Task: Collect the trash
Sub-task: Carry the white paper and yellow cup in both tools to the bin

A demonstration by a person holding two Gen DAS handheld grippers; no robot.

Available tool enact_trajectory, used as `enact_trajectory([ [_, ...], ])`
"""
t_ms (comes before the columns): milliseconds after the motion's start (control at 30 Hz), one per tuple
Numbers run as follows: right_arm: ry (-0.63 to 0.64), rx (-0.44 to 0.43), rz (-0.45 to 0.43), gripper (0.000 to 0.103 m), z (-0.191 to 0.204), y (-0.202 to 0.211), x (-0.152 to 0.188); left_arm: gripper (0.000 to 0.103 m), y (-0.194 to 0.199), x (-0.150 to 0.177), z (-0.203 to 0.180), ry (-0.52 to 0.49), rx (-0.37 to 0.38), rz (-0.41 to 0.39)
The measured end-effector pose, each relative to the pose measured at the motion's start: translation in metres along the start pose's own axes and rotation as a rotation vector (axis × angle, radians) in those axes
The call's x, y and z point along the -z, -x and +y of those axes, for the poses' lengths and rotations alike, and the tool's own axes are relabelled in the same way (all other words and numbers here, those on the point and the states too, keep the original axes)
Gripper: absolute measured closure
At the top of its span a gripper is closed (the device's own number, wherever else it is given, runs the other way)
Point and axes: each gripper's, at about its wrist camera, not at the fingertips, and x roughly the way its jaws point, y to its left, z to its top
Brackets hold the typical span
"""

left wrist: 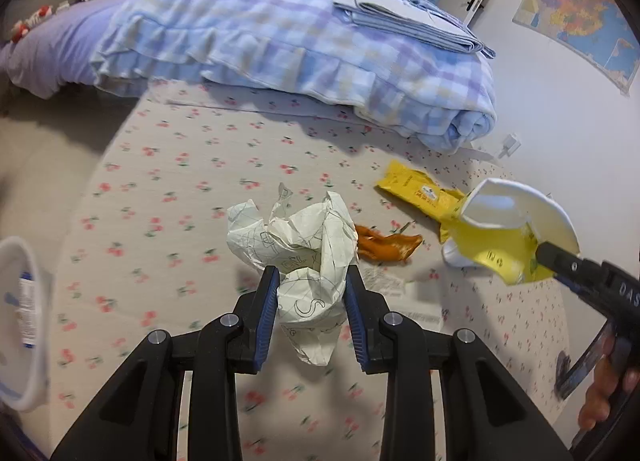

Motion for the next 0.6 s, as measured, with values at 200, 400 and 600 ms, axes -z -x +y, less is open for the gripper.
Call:
enact_trajectory([
  [200, 0.011, -0.031, -0.006, 0.067, 0.017, 0.009, 0.005, 0.069, 0.032, 0.004, 0.034, 0.033, -0.031, -0.019],
  [400, 0.043, -0.056, -0.003, 0.067, 0.044, 0.009, 0.014, 0.069, 0.059, 0.01, 0.074, 0.088, -0.066, -0.029],
  [600, 0.093, -0.091, 0.011, 0.067, 0.082, 0.003, 0.026, 0.069, 0.087, 0.018, 0.118, 0.151, -0.101, -0.037],
])
